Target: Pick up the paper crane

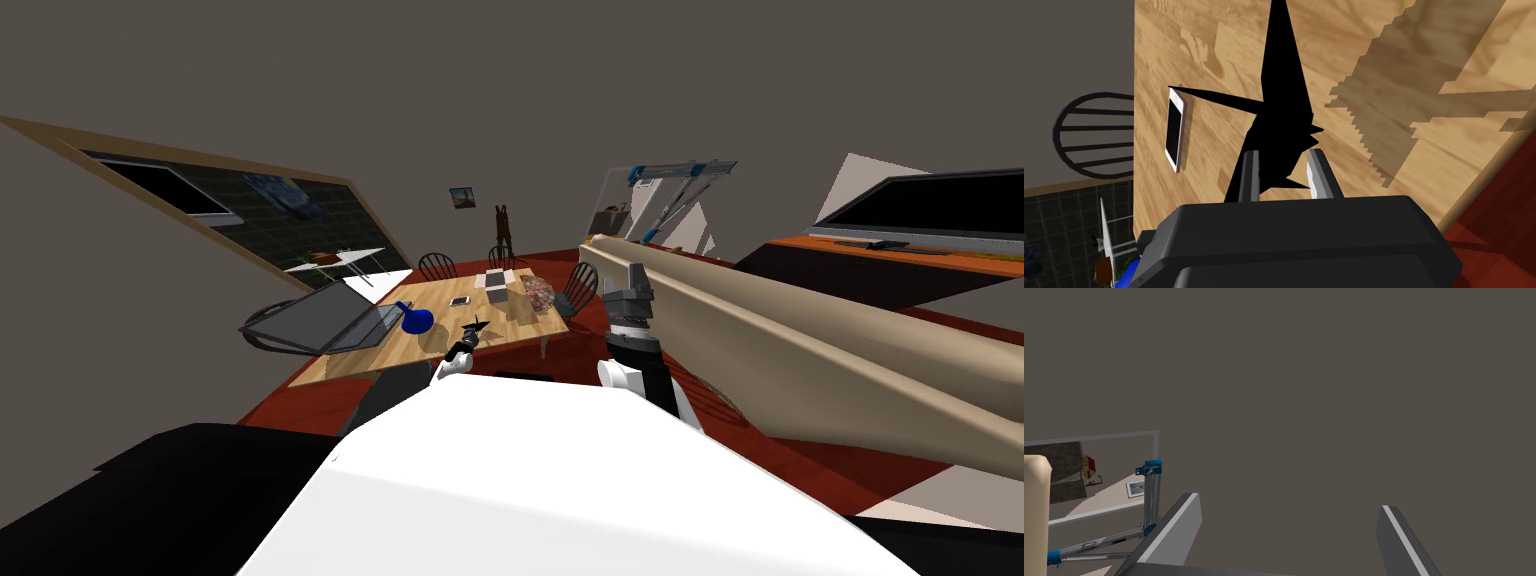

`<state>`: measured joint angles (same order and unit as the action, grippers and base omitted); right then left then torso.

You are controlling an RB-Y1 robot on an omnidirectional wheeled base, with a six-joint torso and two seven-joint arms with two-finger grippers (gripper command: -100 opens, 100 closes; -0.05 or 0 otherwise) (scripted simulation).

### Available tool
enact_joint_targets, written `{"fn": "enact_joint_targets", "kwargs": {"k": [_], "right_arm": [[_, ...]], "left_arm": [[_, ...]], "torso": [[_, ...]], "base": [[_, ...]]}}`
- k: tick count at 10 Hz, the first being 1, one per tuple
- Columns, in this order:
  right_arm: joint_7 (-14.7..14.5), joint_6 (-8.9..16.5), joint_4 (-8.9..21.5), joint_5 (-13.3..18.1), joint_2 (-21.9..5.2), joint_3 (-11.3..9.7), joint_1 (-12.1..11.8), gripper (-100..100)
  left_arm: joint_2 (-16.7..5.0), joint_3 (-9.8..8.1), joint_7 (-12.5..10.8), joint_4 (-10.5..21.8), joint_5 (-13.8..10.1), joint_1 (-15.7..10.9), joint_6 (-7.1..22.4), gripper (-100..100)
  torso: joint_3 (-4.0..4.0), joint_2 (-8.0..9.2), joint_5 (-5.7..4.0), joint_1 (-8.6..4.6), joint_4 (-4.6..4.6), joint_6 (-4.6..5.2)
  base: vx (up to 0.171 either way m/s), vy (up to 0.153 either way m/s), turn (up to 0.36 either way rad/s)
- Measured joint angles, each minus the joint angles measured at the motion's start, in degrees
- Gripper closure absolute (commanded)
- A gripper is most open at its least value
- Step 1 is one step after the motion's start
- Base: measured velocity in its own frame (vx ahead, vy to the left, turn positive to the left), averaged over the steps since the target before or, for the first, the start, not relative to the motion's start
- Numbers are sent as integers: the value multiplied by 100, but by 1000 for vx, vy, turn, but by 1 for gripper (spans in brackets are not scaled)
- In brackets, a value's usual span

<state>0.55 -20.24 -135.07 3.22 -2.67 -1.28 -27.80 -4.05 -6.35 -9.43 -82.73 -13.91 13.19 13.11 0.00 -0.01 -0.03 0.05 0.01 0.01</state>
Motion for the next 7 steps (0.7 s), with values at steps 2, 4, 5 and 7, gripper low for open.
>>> {"fn": "enact_joint_targets", "kwargs": {"k": [2,4,5,7], "right_arm": [[0,0,0,0,0,0,0,0],[0,0,0,0,0,0,0,0],[0,0,0,0,0,0,1,0],[0,0,0,0,0,0,1,0]], "left_arm": [[-1,-1,0,-3,0,-3,-5,100],[-1,-1,0,-3,0,-3,-5,100],[-18,-1,-4,-105,-12,41,52,100],[-35,-1,-11,-239,-26,105,154,0]], "torso": [[0,1,2,-1,-2,0],[0,2,1,-1,-2,0],[6,15,0,-10,-1,-1],[9,19,0,-9,1,0]], "base": [[0,0,0],[-20,-12,-1],[-71,-37,6],[-20,-10,3]]}}
